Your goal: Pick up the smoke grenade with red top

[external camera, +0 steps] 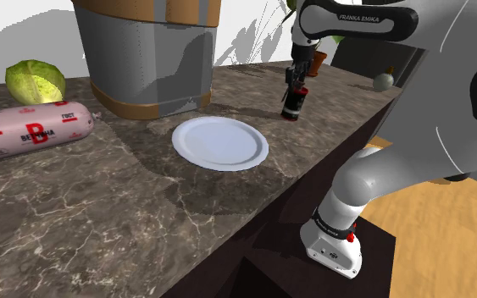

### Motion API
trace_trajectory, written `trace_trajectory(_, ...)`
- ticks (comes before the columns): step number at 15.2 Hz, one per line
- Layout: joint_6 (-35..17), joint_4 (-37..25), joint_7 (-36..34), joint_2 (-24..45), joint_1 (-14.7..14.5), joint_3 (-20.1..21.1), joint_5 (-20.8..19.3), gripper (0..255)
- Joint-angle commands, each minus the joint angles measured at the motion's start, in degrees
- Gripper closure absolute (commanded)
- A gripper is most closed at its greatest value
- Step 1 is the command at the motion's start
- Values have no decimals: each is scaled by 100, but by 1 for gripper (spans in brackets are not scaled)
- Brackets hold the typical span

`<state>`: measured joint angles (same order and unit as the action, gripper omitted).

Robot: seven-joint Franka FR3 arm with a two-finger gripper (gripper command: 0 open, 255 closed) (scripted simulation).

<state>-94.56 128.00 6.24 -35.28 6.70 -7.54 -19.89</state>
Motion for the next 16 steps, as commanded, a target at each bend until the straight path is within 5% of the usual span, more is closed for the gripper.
trace_trajectory(1, 104, -128, 28, 23, 0, 9, 8, 255)
trace_trajectory(16, 1013, -1380, 284, 335, -6, 95, 80, 255)
